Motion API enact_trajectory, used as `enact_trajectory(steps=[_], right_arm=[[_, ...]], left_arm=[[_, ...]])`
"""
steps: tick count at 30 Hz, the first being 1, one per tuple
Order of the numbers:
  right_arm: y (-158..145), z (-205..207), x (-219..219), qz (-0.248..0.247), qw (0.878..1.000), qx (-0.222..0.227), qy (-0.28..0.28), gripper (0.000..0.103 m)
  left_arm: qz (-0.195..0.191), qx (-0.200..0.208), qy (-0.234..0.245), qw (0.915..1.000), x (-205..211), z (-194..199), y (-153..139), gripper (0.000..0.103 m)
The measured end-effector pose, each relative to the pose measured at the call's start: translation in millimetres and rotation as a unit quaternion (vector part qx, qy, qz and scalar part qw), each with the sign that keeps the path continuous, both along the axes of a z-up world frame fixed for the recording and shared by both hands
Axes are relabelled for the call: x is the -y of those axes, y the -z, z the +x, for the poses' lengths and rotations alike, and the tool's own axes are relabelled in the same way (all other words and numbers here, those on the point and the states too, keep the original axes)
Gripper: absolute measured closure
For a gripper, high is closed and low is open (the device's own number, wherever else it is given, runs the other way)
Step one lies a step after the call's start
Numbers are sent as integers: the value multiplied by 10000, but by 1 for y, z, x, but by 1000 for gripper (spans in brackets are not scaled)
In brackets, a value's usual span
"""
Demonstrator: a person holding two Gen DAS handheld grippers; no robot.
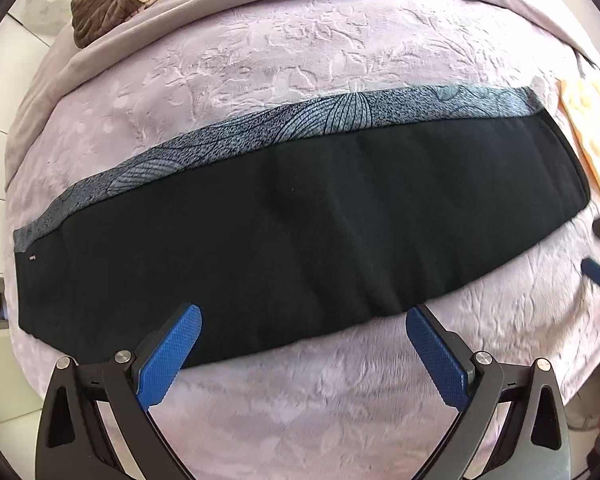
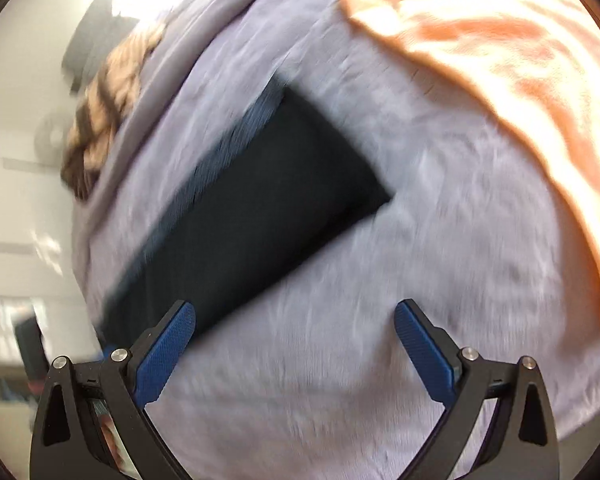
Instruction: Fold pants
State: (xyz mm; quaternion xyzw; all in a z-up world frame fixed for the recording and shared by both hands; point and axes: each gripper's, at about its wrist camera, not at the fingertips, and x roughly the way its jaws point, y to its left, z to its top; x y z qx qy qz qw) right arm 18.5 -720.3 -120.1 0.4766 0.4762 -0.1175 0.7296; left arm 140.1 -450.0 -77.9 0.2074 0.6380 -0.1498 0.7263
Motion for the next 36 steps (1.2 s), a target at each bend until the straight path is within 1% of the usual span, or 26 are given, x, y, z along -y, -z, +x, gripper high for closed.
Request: enact_trajectory(steps=[1,2,3,4,5,6,8,10,12,14,15,17,19,22,23,25,27,28,29,31,32,34,36], right_arm=[[4,2,7,80,9998,59,168,22],[8,4,12,153,9994,30,294,40],[12,6,17,226,9990,-11,394,45],[18,9,21,365,9981,-5,503,45],[23,10,24,490,9971,19,574,49],[27,12,25,537,9966,-25,621,61],[28,8,26,600,9960,70,657,89],[24,5,26,530,9962,155,667,91],[27,1,24,447,9970,32,637,91],[39,-13,29,523,9961,-89,707,91],[41,-14,31,597,9953,-114,751,89],[36,-19,34,591,9945,-162,849,78],[22,-21,34,310,9960,-165,824,78],[-2,-11,27,-39,9986,195,495,78],[-6,-3,23,-124,9991,230,325,78],[-10,16,15,-409,9990,162,-48,78],[-7,32,11,-575,9978,106,-301,78],[-3,37,11,-649,9971,48,-389,78],[1,38,11,-695,9966,-25,-436,78],[15,39,14,-716,9962,-151,-465,78],[19,36,15,-693,9964,-151,-458,81],[20,37,17,-744,9960,-118,-483,82],[16,35,17,-763,9959,-104,-476,81]], left_arm=[[-5,24,-29,10000,1,2,1,0],[-15,35,-57,10000,1,4,2,0],[-22,38,-78,10000,2,6,4,0],[-29,38,-100,9999,2,7,5,0],[-44,27,-127,9999,1,9,6,0],[-41,25,-144,9999,1,10,6,0],[-54,92,-177,9998,1,10,4,0],[-90,175,-199,9996,0,11,2,0],[-55,145,-180,9997,-1,15,7,0],[60,127,-186,9997,-1,16,14,0],[73,119,-204,9997,-3,18,15,0],[-9,169,-264,9995,-6,21,12,0],[-56,312,-265,9991,-9,27,8,0],[-69,482,-191,9986,-11,40,8,0],[-89,517,-177,9985,-8,46,9,0],[-138,590,-225,9979,-2,61,12,0],[-223,740,-314,9965,4,75,16,0],[-221,843,-351,9956,7,82,21,0],[-140,911,-386,9950,10,88,29,0],[12,836,-409,9957,11,98,49,0],[-65,764,-445,9961,9,103,59,0],[-214,821,-496,9952,5,106,62,0],[-207,792,-420,9958,3,108,60,0]])
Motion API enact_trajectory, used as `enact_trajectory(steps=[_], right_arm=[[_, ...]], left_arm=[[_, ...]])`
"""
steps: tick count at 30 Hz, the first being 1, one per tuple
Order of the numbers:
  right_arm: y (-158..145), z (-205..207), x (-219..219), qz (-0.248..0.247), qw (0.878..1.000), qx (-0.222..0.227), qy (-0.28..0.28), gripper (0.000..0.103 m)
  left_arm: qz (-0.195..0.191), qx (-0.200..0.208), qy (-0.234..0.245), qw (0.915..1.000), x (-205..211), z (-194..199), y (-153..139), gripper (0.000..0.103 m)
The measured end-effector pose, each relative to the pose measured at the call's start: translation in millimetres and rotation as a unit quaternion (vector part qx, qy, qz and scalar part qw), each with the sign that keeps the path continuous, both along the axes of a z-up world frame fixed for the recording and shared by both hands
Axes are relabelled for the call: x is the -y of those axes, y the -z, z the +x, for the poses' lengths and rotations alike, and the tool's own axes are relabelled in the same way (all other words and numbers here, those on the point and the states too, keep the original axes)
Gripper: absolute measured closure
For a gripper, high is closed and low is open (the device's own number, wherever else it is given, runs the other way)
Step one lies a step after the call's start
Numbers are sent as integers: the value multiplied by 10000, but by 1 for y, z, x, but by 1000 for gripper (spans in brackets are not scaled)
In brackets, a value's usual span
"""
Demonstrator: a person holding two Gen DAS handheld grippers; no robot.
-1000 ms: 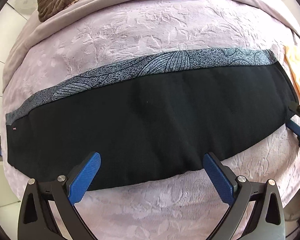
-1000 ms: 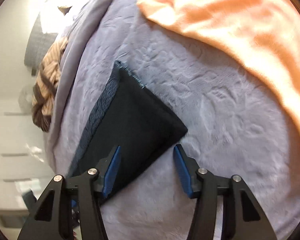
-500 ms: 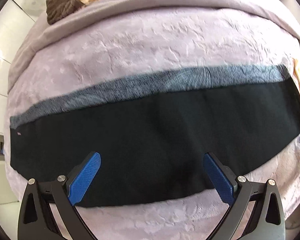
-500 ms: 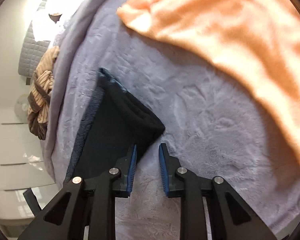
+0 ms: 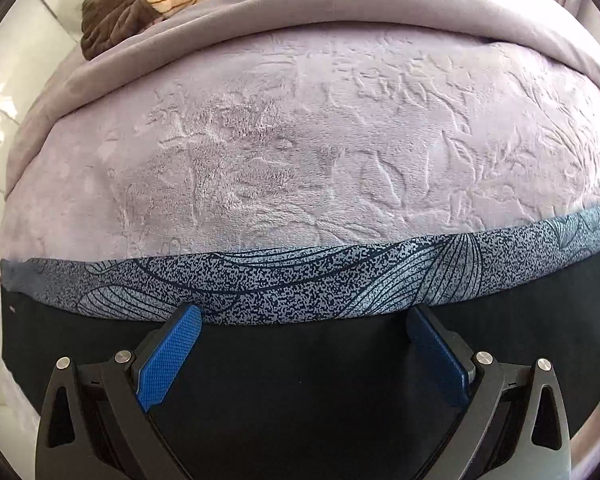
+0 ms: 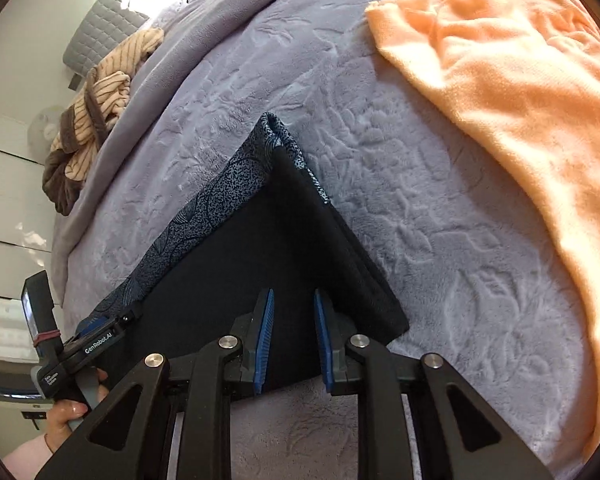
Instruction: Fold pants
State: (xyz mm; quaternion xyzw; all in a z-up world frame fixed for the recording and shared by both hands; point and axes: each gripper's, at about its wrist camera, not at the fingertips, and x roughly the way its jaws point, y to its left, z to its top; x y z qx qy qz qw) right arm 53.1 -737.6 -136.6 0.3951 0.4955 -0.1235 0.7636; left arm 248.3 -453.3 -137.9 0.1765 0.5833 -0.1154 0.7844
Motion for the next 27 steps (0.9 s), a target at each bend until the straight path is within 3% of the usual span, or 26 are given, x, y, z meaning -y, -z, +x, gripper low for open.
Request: enact_trajectory(steps=[4,9,23,27], right_arm=[[-8,-6,0,210,9997,-81,118,78],[-19,-26,-13,367,9991,-128,195,58],[-22,-77,-62,947,9948,-328,176,57],[-27,-85,-79,987,9942,-434,26,52]], left_arm=[[173,-128,114,9997,-6,-3,-10,0],[198,-261,160,9993,-21,-22,-28,0],[246,-513,391,9976,-32,-81,-55,0],[216,-676,467,9964,-39,-106,-63,0]])
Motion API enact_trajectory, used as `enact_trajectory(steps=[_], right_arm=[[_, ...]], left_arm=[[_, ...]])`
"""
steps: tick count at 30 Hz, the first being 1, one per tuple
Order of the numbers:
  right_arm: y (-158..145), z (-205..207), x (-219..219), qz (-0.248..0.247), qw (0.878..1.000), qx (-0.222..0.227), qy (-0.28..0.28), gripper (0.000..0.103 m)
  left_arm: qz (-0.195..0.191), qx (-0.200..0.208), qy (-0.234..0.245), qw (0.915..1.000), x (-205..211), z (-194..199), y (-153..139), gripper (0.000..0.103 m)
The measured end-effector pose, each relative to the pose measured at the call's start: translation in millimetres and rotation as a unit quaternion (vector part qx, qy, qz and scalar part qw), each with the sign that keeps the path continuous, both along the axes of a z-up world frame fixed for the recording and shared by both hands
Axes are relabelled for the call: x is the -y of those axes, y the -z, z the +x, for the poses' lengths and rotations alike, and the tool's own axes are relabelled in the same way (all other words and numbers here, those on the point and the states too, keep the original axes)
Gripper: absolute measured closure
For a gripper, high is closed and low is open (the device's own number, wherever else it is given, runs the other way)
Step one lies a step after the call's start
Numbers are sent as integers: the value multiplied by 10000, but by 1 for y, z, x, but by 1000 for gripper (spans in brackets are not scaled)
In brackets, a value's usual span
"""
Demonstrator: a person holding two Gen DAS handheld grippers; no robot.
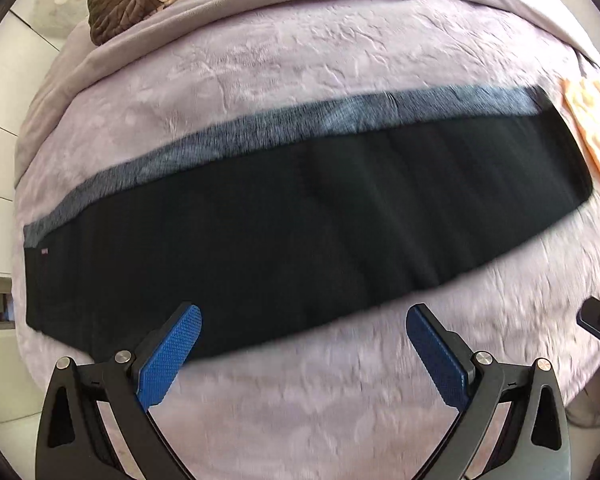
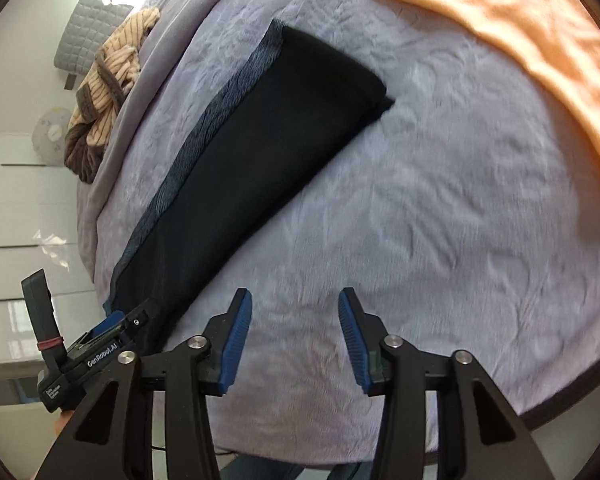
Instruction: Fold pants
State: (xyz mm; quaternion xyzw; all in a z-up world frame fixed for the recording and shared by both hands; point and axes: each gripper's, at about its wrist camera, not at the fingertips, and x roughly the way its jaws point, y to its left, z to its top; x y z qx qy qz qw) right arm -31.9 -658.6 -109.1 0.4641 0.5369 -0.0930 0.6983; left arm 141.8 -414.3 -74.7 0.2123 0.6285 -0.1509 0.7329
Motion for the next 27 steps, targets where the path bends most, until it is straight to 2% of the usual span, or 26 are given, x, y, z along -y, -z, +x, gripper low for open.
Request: enact_trajectory(steps=[2,6,11,15,19,27], right_arm=[[-5,-1,-8,-54,9999,-17,-109,52],[-16,2,-26,-73,9993,22,-366,43],[-19,11,-50,41,9978,-10,-654,43],[-20,19,-72,112,9958,-18,-910,43],[-20,28,-81,152,9938,-13,-1101,43],[-11,33,-73,266,9937,-90,-1087,42]], left_arm=[[-22,-63,5,10000,-5,-9,-4,0],[-66,-220,-61,9997,-15,-25,-10,0],[37,-297,-137,9995,-27,-37,-13,0],[-25,-233,-292,9993,-40,-34,-20,0],[-34,-215,-467,9987,-50,-30,-20,0],[10,-249,-588,9980,-59,-30,-19,0]])
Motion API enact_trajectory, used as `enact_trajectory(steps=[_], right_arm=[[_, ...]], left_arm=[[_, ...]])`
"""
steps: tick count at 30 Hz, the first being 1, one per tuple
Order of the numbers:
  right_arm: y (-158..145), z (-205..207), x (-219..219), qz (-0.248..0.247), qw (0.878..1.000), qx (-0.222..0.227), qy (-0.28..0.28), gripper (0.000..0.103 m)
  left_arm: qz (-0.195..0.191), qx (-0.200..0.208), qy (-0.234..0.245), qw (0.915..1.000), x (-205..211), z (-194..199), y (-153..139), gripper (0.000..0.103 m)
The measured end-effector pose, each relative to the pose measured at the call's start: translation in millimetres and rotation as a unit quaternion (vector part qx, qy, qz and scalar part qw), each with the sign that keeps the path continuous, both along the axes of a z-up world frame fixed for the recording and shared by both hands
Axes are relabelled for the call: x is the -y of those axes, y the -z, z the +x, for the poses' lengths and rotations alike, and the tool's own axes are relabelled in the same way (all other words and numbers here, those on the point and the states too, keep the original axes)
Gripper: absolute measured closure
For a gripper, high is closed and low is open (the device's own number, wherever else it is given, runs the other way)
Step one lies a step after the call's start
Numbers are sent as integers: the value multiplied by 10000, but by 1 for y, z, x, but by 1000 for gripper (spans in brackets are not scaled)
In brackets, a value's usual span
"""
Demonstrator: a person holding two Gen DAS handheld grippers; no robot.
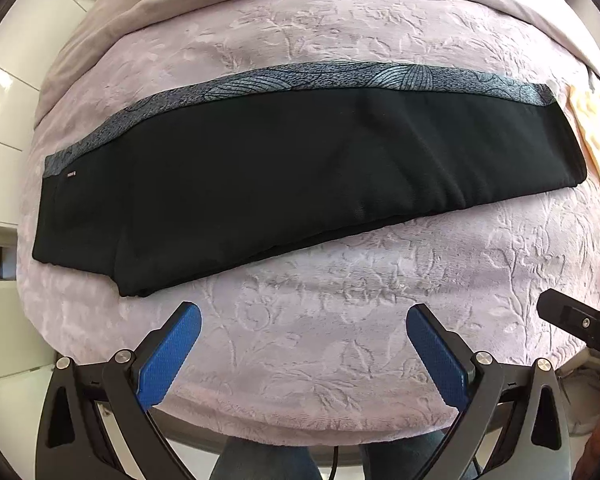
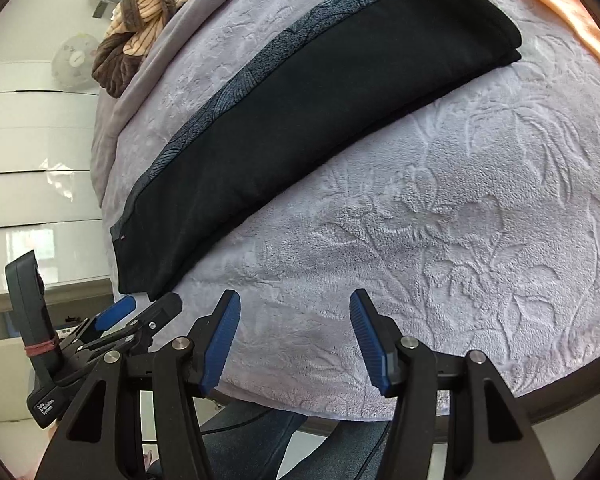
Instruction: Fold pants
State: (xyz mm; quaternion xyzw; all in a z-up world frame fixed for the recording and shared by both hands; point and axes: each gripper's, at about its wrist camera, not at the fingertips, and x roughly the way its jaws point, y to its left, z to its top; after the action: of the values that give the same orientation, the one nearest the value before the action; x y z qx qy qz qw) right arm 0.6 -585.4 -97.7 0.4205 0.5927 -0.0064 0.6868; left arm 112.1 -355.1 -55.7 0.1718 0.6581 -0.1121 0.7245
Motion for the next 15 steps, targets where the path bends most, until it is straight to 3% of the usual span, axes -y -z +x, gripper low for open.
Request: enact_trajectory(steps=[8,15], right_arm=[[6,-5,19,40,9998,-23,211,42],[14,-9,67,235,9954,147,917,42]], left_arm=[[44,-69,5,10000,-1,1,6,0],[31,-153,-36,9999,6,14,16,0]])
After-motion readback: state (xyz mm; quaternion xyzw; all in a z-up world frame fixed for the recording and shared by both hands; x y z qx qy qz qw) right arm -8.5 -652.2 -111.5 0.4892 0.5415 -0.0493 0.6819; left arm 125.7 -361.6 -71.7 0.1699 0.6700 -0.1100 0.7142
